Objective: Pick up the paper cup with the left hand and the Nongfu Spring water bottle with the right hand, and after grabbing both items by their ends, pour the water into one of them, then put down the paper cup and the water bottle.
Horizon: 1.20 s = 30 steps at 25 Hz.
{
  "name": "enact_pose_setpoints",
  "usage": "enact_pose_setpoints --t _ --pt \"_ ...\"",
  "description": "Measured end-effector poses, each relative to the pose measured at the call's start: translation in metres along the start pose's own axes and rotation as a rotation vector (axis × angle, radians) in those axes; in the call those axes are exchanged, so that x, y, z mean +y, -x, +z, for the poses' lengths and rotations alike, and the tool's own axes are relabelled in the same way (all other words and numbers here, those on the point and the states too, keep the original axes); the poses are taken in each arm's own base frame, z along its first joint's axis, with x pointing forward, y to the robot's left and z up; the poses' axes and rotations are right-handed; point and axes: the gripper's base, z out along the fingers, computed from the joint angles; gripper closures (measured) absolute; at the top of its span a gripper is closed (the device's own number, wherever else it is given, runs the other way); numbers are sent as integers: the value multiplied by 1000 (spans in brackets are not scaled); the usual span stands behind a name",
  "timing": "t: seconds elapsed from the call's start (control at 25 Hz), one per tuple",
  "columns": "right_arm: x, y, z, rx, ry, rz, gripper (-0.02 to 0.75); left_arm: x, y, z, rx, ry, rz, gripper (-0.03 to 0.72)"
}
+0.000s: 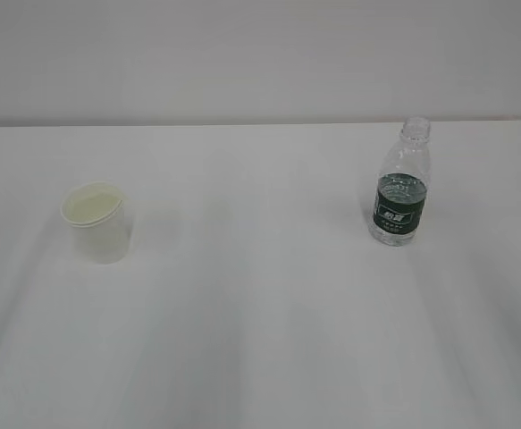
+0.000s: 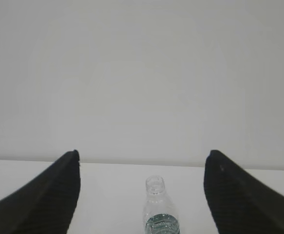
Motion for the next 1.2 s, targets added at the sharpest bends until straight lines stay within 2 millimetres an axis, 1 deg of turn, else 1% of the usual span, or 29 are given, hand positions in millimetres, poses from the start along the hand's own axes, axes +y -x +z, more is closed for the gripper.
enact_pose_setpoints --t 0.12,0.32,0.44,0.52,0.72,0.88,1.0,1.12,1.2 --pt "0 -1 -6 14 -4 2 146 1 1 -7 3 23 3 132" --pt "-1 2 -13 28 -9 2 146 2 1 -10 16 39 4 132" --pt "-1 11 -18 23 -13 2 146 3 0 -10 30 48 1 140" --pt "-1 21 -20 3 -13 3 146 4 4 -10 44 66 0 151" --pt "0 37 -26 -20 -16 3 146 7 23 -10 46 106 2 162" --pt "-1 41 -29 21 -23 4 146 10 43 -18 59 168 12 163" --pt "-1 42 -31 47 -27 5 146 12 63 -33 45 223 21 163" --pt "-2 40 -35 82 -32 4 146 15 75 -49 63 282 35 163" --pt "-2 41 -41 99 -36 5 146 15 81 -59 83 304 49 164"
